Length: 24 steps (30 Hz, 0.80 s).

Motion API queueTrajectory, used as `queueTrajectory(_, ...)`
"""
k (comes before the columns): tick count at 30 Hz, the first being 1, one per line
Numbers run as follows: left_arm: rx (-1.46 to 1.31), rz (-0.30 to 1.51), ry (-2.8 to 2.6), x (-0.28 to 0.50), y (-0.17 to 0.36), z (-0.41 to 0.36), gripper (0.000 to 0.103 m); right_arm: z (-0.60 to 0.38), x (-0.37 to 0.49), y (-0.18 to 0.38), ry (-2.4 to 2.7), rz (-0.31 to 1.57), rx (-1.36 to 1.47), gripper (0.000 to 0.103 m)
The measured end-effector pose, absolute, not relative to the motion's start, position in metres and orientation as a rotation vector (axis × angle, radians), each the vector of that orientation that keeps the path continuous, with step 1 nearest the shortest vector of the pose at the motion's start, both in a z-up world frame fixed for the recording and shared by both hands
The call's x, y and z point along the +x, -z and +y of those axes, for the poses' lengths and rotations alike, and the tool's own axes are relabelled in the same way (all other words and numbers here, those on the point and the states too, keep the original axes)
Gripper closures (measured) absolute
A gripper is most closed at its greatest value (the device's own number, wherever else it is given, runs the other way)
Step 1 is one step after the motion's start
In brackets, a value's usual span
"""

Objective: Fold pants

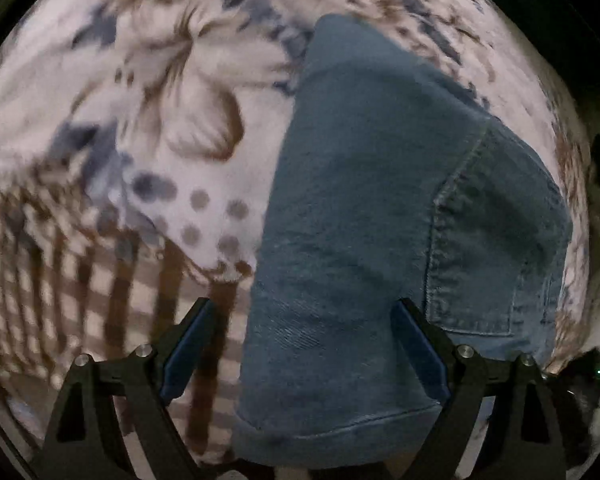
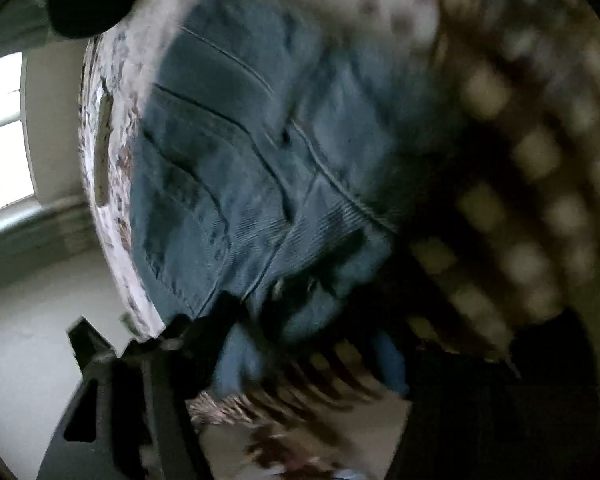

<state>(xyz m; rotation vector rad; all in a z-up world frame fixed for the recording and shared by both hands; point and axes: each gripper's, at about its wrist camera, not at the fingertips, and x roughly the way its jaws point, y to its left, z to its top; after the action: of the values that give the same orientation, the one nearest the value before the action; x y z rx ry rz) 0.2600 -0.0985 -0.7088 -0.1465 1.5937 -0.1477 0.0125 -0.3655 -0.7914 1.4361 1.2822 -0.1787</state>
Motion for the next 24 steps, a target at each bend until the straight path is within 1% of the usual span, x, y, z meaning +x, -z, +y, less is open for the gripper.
queueTrajectory(1,-0.194,1.599,0.159,0.261,0.713,-0.094,0.010,-0.364,0.011,0.798,0.179,1.261,1.459,0.025)
queueTrajectory(3,-0.252,1.606,0.179,0.262,0.719,-0.086,0.008,-0.361,0.009,0.803,0.179,1.199,1.517,0.019)
queueTrajectory(8,-0.387,1.610,0.261,0.269,0.727,-0.067,0.007,-0.353,0.017,0.815,0.120,1.108,1.669,0.018)
queueTrajectory(10,-0.464,1.597,0.275,0.269,0.727,-0.052,0.007,-0.350,0.022,0.815,0.071,1.034,1.740,0.018)
queueTrajectory(12,-0.530,1.568,0.287,0.271,0.728,-0.044,0.007,-0.348,0.030,0.806,0.023,0.984,1.719,0.018)
queueTrajectory(14,-0.572,1.553,0.293,0.269,0.732,-0.038,0.006,-0.344,0.041,0.801,0.008,0.993,1.645,0.018)
queueTrajectory(18,-0.607,1.535,0.302,0.267,0.738,-0.036,0.003,-0.338,0.053,0.826,0.024,1.042,1.625,0.018)
queueTrajectory(23,-0.667,1.514,0.287,0.269,0.740,-0.038,0.003,-0.327,0.067,0.817,0.022,1.054,1.619,0.018)
queueTrajectory(24,-0.675,1.510,0.287,0.268,0.739,-0.038,0.003,-0.324,0.070,0.814,0.013,1.052,1.615,0.020)
